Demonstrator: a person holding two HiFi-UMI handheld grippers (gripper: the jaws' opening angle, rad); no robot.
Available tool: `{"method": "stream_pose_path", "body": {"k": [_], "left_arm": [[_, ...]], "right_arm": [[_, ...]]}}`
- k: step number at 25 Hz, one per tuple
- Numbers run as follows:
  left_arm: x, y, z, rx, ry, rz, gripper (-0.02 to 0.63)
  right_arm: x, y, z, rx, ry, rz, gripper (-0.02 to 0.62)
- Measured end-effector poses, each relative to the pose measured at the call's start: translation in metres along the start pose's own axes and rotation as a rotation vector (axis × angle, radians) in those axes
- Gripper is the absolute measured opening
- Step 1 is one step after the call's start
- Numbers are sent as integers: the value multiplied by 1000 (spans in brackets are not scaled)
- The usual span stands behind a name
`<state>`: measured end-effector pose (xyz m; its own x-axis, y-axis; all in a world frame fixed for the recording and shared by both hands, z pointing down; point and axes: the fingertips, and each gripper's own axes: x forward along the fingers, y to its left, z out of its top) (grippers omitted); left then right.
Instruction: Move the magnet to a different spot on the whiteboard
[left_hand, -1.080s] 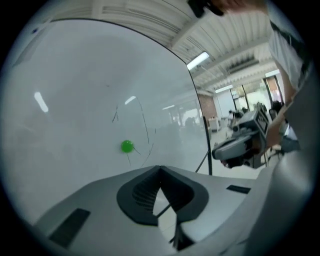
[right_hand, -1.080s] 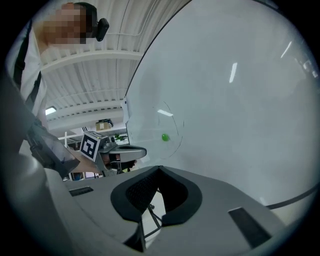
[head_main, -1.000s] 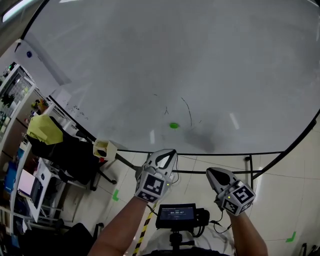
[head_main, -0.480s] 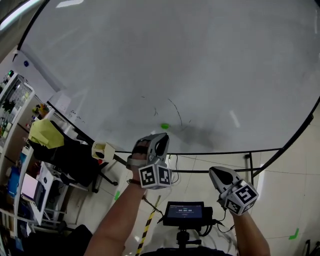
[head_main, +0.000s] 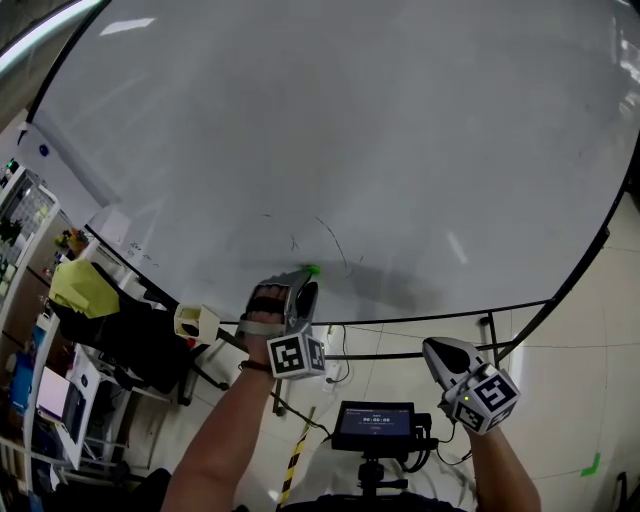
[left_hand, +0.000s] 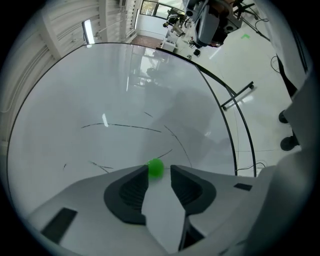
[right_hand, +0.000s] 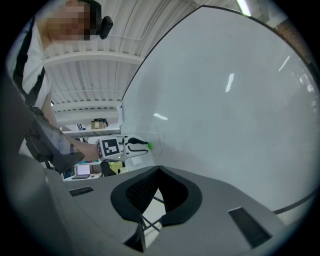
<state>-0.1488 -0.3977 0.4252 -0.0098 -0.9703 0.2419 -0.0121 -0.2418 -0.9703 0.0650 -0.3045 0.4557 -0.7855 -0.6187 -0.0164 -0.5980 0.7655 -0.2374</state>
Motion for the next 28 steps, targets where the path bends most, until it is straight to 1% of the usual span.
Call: {"method": "stream_pose_path", "body": {"k": [3,8,10,15,19,20,21,26,28], "left_arm": [[2,5,-2,0,20,14,155],[4,7,3,7,17,35,155],[5,7,5,7,16,40,175],[11,7,2,14,38,45,175],[12,7,2,-16,47,56,172],[13,7,3,-24,48,60,125],[14,6,4,-34,50,67,121],[11,6,4,-83,59,94,124],[8,5,5,-97,51,90,123]], "right_arm": [[0,-1,3,-39,15,1,28],[15,0,18,-98,12,29,28],[21,2,22,-103,3,47,28],[28,5,26,-104,1,64,28],[27,1,30,-106,-4,62,28],[26,-1,30,-105,-2,60,28],[25,-1,30,-104,0,59,28],[19,-3,30,-113,-3,52,28],[19,-4,29,-114,-2,47,28]]}}
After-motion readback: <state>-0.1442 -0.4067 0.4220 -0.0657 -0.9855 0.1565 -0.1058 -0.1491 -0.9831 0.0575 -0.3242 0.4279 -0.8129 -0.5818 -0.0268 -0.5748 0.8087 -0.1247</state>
